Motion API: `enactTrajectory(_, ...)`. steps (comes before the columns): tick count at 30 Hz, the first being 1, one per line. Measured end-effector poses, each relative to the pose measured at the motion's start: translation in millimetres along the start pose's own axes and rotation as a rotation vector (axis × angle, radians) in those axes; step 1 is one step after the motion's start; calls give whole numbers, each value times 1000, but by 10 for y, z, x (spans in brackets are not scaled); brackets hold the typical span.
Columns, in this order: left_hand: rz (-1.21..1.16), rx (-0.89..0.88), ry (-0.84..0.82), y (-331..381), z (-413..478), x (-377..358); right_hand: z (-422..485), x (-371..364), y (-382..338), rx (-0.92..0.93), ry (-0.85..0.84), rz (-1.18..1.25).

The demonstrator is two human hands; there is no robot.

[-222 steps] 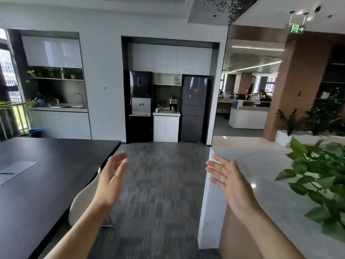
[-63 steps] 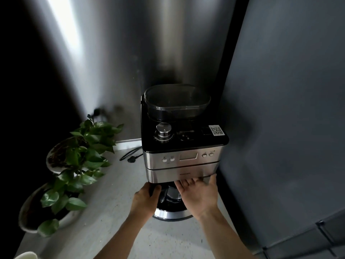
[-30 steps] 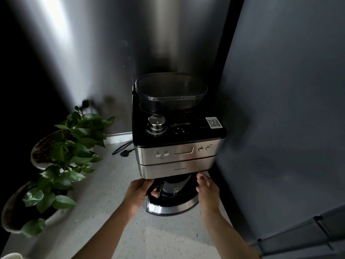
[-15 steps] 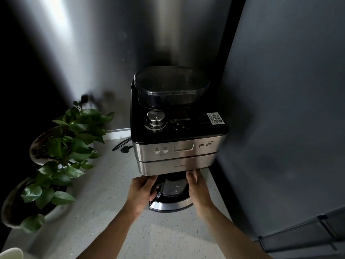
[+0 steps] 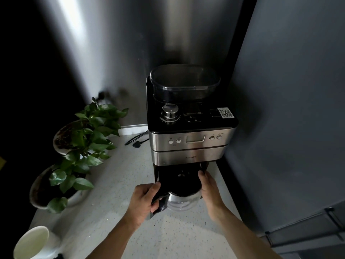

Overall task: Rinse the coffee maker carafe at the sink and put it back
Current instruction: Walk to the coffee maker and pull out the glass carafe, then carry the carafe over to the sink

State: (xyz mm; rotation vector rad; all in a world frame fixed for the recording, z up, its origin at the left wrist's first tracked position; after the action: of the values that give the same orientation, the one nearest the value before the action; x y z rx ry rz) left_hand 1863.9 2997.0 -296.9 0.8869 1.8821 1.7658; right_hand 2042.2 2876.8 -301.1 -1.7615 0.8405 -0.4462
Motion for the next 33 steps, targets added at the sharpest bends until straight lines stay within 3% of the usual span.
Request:
enactTrajectory(12, -160, -80, -147, 462, -747, 141, -849, 55, -229, 245, -8, 134)
enactTrajectory(18, -199, -134, -47, 930, -1289, 432, -1305, -99, -501, 326, -119, 183)
enactTrajectory(22, -154, -202, 2, 1293, -1683, 559, -1607, -255, -768, 430, -230, 139)
enactTrajectory(27, -246, -229, 46, 1613, -2337, 615, -2029, -484, -1123, 406, -439, 148)
enactTrajectory(33, -180, -289, 286, 1851, -3371, 753, -2657, -892, -1266, 512, -707, 83)
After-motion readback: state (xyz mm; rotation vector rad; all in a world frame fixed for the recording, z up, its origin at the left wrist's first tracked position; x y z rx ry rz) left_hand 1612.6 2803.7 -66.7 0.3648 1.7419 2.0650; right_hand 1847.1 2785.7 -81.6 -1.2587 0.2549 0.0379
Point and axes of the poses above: each hand's wrist, its own z-axis towards the middle knuckle, its own x-axis out of the back of the hand, y = z × x, the point moved 5 cm from there along z, towards the middle knuckle, and after that the axes turned 8 degrees about z, right-handed, at the moved point
